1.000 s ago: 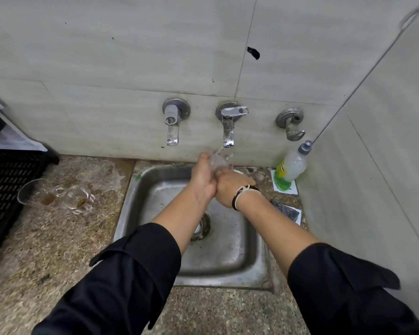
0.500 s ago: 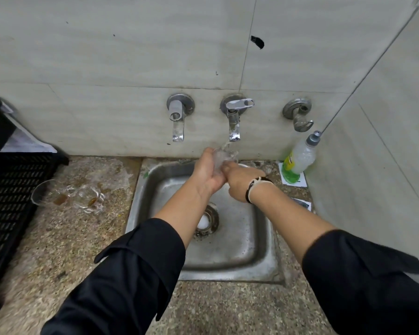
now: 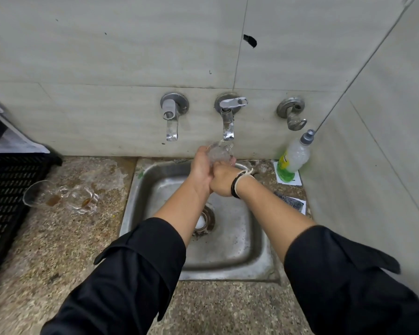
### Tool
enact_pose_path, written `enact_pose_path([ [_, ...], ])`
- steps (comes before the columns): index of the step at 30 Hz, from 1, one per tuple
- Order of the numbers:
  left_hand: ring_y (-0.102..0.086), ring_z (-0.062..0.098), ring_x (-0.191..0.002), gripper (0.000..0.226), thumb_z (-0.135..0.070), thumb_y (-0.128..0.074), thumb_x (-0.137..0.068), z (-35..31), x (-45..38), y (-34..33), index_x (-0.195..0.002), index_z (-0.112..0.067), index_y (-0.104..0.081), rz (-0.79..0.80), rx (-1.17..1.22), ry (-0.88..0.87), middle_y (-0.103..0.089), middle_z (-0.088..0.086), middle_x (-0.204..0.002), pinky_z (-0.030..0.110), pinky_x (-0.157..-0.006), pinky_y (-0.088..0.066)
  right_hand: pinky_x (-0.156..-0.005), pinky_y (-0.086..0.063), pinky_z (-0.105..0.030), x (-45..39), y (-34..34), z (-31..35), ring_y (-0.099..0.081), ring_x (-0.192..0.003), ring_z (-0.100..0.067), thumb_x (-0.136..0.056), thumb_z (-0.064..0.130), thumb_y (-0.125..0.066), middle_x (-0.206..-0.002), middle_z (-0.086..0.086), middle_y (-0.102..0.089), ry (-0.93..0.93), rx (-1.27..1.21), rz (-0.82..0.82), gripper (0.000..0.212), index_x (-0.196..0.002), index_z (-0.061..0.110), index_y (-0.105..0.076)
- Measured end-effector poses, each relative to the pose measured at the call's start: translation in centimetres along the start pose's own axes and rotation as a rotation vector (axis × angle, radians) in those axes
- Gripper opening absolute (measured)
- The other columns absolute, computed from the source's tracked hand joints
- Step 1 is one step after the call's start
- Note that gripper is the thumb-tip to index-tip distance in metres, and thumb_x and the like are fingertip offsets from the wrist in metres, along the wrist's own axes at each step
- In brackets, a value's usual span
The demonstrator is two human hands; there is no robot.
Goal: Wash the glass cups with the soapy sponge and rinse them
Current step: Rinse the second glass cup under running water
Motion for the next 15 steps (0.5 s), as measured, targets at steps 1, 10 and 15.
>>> enact_pose_path([
  [1, -0.067, 0.030, -0.071, 0.030, -0.028, -0.038, -0.100, 0.0, 0.0, 0.1, -0.104, -0.010, -0.061, 0.004, 0.010, -0.009, -0.068, 0.016, -0.087, 0.040, -0.067, -0.061, -0.112, -0.035, -0.036, 0.2, -0.1, 0.1, -0.041, -0.138, -0.032, -0.097, 0.013, -0.044, -0.150, -0.022, -0.039, -0.007, -0.015, 0.011, 0.053, -0.147, -0.002, -0.036],
  [10, -0.068, 0.032, -0.090, 0.044, -0.039, -0.034, -0.107, 0.9, 0.8, 0.6, -0.110, -0.007, -0.064, 0.037, 0.134, 0.026, -0.071, 0.017, -0.100, 0.045, -0.072, -0.064, -0.100, -0.047, -0.037, 1.4, -0.5, 1.0, -0.047, -0.130, -0.035, -0.093, 0.011, -0.049, -0.148, -0.022, -0.041, -0.022, -0.135, 0.087, 0.059, -0.148, 0.000, -0.032],
  [15, -0.066, 0.034, -0.096, 0.040, -0.034, -0.040, -0.104, 0.6, 1.3, 0.3, -0.101, -0.002, -0.064, 0.065, 0.121, 0.048, -0.068, 0.021, -0.100, 0.050, -0.099, -0.054, -0.051, -0.042, -0.024, 1.2, -0.4, 0.6, -0.052, -0.062, -0.021, -0.088, -0.003, -0.039, -0.083, -0.011, -0.053, -0.030, -0.273, 0.202, 0.067, -0.150, 0.018, -0.029],
])
Point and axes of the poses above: each hand's wrist, its own x-axis away from the middle knuckle, its own y-axis out of the back of the hand, z = x × y, the point moved 10 cm from there along -x, towards the middle knuckle
